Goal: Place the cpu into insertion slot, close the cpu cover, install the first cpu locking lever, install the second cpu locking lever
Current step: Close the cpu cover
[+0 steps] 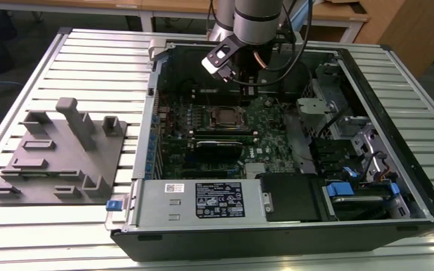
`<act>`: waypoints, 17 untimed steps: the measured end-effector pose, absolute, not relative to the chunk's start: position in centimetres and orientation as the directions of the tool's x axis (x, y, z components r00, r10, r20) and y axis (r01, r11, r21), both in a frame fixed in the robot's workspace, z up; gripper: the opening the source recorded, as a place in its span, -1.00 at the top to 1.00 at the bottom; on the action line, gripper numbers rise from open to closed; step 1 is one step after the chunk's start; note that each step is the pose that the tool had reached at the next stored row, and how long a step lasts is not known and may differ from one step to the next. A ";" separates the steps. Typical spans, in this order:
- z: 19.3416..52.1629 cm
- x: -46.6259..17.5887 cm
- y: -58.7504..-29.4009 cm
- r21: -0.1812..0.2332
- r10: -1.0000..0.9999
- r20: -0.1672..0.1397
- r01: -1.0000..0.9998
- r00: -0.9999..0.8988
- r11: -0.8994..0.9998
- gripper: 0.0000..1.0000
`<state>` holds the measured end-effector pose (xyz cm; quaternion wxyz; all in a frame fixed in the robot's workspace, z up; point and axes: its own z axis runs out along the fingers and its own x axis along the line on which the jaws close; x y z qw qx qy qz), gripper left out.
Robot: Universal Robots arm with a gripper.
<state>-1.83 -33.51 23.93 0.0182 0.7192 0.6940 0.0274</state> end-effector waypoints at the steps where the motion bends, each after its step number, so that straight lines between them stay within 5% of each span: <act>1: 23.9 -1.8 -33.5 0.064 0.999 0.014 0.997 0.035 -0.036 0.80; 17: 23.9 -1.9 -33.5 0.058 0.999 0.014 0.998 0.035 -0.036 0.80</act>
